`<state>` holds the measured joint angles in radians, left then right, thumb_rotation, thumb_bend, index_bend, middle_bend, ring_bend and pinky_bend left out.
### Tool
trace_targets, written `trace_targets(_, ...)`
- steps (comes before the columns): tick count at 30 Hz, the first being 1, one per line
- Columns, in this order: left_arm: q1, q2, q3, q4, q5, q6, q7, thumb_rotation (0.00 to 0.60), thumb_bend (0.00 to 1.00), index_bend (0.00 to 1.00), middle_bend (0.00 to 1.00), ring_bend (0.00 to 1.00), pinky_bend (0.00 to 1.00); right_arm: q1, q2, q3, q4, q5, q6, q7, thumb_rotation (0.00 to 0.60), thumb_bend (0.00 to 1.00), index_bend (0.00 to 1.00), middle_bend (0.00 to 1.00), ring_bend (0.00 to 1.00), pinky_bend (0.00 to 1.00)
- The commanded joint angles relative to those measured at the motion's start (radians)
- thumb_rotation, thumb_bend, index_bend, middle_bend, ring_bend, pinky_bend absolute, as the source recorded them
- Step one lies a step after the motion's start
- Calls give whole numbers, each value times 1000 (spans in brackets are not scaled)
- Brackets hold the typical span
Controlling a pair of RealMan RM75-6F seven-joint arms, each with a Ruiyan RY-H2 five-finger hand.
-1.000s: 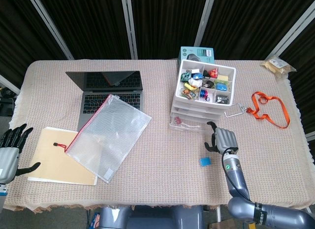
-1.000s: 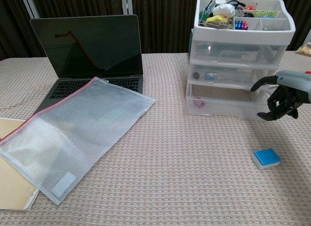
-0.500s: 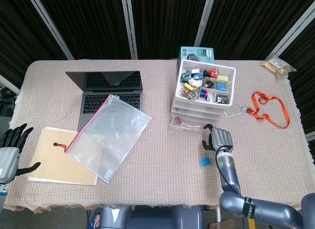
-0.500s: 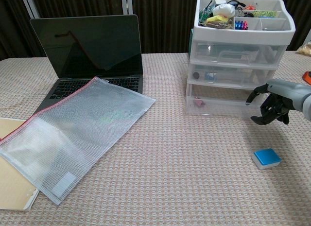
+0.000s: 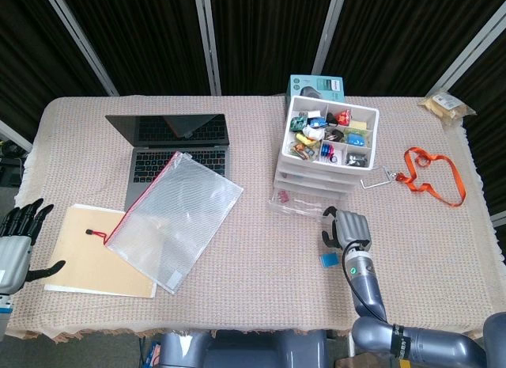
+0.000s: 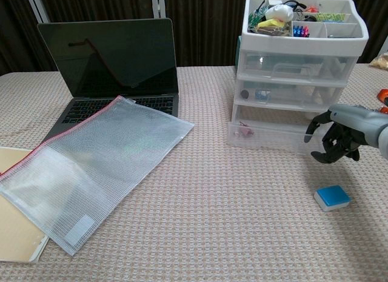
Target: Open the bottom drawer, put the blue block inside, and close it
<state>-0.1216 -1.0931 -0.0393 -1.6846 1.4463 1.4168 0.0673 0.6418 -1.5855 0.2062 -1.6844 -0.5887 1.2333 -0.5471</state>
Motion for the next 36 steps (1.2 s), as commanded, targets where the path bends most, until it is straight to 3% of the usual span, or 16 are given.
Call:
trace_targets(1, 0, 0, 0, -2, -3, -1, 4, 600, 155, 76, 0, 0, 0, -10, 2, -13, -9, -11, 5, -2, 600, 339, 314, 743, 755, 667)
trace_targets(7, -1, -1, -3, -3, -8, -2, 6, 600, 153, 77, 0, 0, 0, -24, 12, -9, -32, -29, 0, 19, 600, 248, 141, 742, 755, 667)
trace_targets(11, -1, -1, -3, -3, -7, -2, 4, 600, 153, 77, 0, 0, 0, -34, 30, -15, -65, -57, 13, 22, 600, 218, 106, 743, 755, 667)
trace_targets(17, 0, 0, -2, -2, -6, 0, 2, 600, 154, 77, 0, 0, 0, -66, 83, -56, -168, -120, 58, 5, 600, 172, 112, 742, 755, 667)
trace_targets(24, 1, 2, -1, -6, -7, -1, 5, 600, 152, 77, 0, 0, 0, -109, 144, -156, -320, -236, 133, -70, 600, 147, 165, 742, 755, 667)
trace_targets(30, 3, 2, -1, -5, -4, 6, 1, 600, 155, 77, 0, 0, 0, -126, 140, -225, -298, -292, 136, -128, 600, 143, 245, 743, 755, 667)
trace_targets(36, 2, 1, -1, -5, -3, 4, 0, 600, 153, 77, 0, 0, 0, -140, 97, -242, -209, -314, 116, -130, 600, 142, 290, 743, 755, 667)
